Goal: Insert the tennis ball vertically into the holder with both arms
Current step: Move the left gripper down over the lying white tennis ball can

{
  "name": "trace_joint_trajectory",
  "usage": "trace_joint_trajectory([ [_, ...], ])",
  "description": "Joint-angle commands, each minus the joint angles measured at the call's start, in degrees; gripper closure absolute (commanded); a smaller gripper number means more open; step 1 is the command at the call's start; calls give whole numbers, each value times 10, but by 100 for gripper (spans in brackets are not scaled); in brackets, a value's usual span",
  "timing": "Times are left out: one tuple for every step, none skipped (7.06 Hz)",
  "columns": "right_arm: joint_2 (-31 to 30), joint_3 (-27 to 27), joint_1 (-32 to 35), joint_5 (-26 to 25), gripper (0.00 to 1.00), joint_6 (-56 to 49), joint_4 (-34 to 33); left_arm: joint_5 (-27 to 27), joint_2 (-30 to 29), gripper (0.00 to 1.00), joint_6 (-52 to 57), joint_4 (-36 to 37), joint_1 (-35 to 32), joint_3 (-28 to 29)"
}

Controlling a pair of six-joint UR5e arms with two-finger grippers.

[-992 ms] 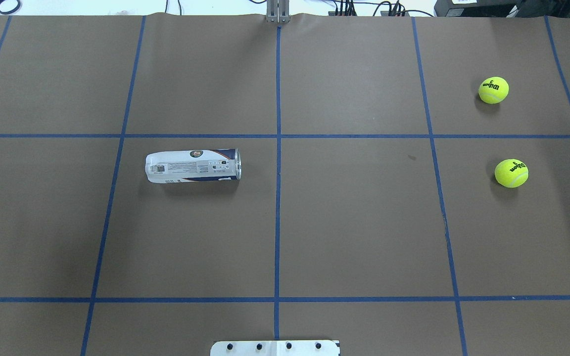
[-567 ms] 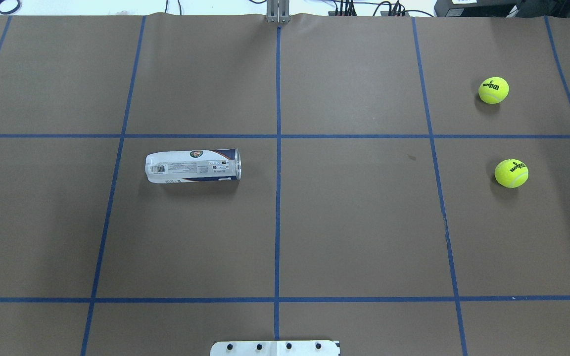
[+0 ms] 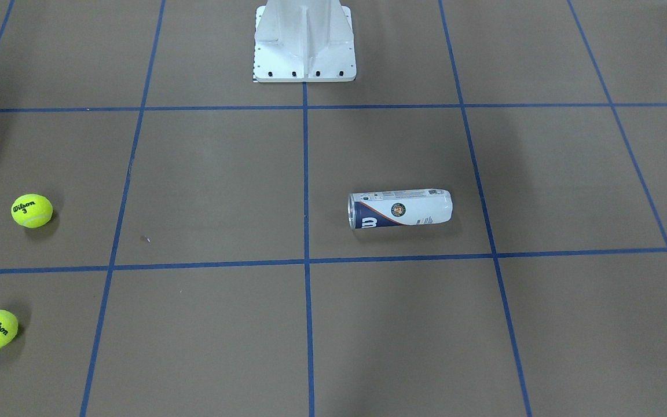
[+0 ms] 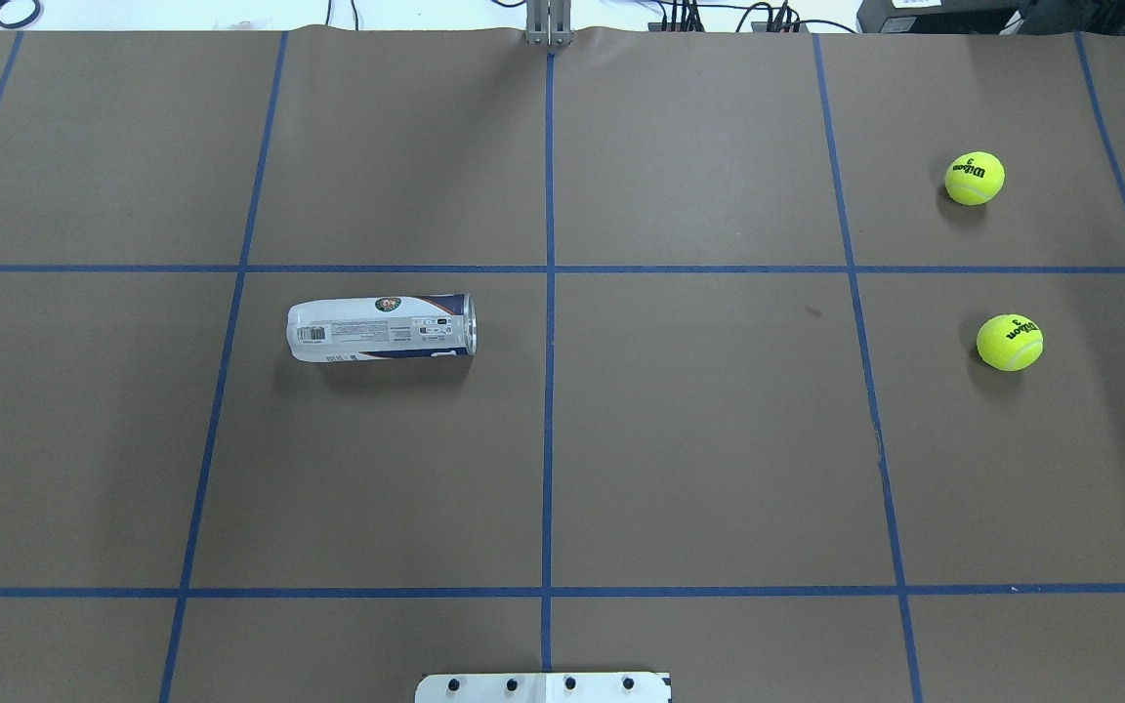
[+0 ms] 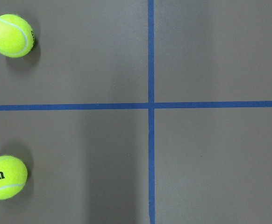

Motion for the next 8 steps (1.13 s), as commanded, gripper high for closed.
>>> trace_joint_trajectory([
  [0, 7, 0, 0, 1, 1, -2, 8, -83, 0, -8, 11, 85, 0],
  [-1, 8, 0, 0, 1, 1, -1, 6, -109, 0, -7, 13, 105, 5],
  [-2, 13, 0, 1, 1, 3, -1, 4, -129, 0, -5, 13, 128, 9],
  [-7, 20, 0, 1, 1, 4, -1, 4, -159, 1, 3, 38, 156, 17],
  [-9, 20, 0, 1, 1, 4, 1, 8, -196, 0, 24, 67, 192, 34],
  [-9, 19, 0, 0, 1, 5, 2, 8, -206, 0, 68, 71, 207, 42],
  [-8, 19, 0, 1, 1, 4, 2, 11, -208, 0, 104, 71, 217, 51],
  [-8, 19, 0, 1, 1, 5, 2, 11, -214, 0, 133, 71, 230, 63],
])
